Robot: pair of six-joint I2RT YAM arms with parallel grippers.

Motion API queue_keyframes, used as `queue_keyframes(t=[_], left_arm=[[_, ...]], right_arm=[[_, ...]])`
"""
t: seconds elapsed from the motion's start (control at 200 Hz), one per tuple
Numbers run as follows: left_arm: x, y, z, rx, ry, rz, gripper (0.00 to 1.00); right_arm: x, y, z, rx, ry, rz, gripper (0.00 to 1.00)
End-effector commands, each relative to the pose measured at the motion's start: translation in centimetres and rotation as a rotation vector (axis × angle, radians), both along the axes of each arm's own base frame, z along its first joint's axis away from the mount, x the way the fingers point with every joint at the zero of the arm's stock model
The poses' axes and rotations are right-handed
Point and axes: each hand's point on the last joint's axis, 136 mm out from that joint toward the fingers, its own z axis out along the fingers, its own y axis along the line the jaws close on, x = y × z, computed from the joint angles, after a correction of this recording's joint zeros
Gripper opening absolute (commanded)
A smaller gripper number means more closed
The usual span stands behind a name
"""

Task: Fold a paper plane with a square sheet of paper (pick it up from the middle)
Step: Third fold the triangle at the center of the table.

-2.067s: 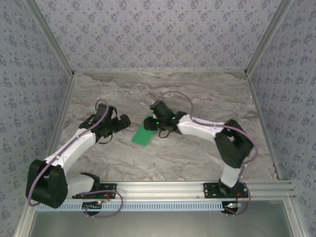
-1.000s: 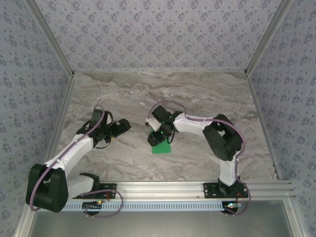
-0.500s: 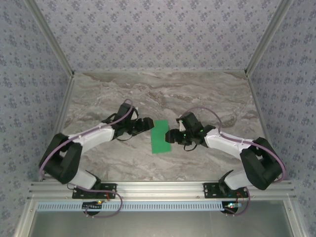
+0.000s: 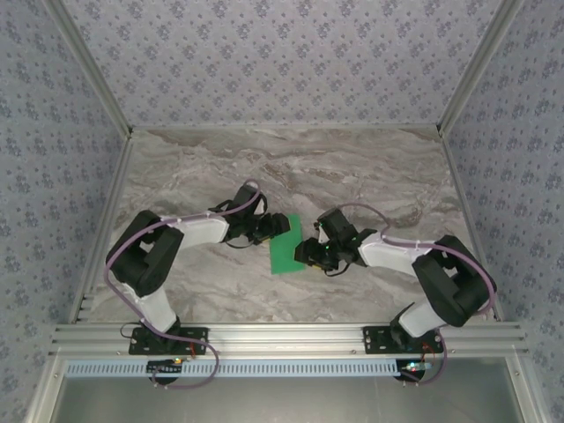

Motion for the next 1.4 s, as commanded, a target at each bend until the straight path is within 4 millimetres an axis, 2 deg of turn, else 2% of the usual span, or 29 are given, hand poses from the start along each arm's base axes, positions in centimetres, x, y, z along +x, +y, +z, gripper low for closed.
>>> queue_keyframes(t=[0.0, 0.195, 0.36, 0.615, 0.715, 0.864, 0.934, 1.084, 1.204, 1.274, 1.399], left_arm=[[0.3, -0.3, -0.2, 0.016, 0.007, 0.006, 0.66], [-0.2, 0.5, -1.7, 0.063, 0.036, 0.018, 0.66], [-0.4, 0.7, -2.2, 0.078, 0.046, 0.014, 0.66], [-0.5, 0.8, -2.3, 0.09, 0.046, 0.001, 0.66], [-0.5, 0.8, -2.5, 0.094, 0.047, -0.002, 0.66], [-0.6, 0.5, -2.2, 0.083, 0.047, -0.012, 0.66], [-0.5, 0.3, -1.6, 0.07, 0.042, -0.02, 0.66], [0.3, -0.1, 1.0, 0.05, -0.02, -0.033, 0.66], [1.5, 0.6, 2.2, 0.063, -0.063, -0.01, 0.66], [2.1, 1.0, 2.0, 0.082, -0.071, -0.003, 0.57], [2.8, 1.5, -0.1, 0.123, -0.035, 0.004, 0.45]], right_arm=[[-0.5, 1.3, 0.4, 0.039, 0.026, 0.029, 0.51], [-0.6, 1.4, 0.6, 0.07, 0.031, -0.002, 0.42], [-0.6, 1.2, 0.9, 0.081, 0.04, -0.032, 0.34], [-0.1, 1.3, 1.7, 0.098, 0.03, -0.069, 0.1], [0.8, 2.2, 2.1, 0.105, 0.011, -0.061, 0.08], [1.8, 4.1, 1.5, 0.102, 0.014, -0.035, 0.06], [2.2, 4.8, 1.0, 0.097, 0.023, -0.027, 0.06], [2.7, 5.8, 0.3, 0.093, 0.023, -0.019, 0.06], [3.1, 6.2, 0.1, 0.09, 0.013, -0.014, 0.06], [3.3, 6.4, 0.0, 0.095, 0.008, -0.014, 0.06], [3.8, 6.9, -0.2, 0.109, -0.014, -0.013, 0.06]])
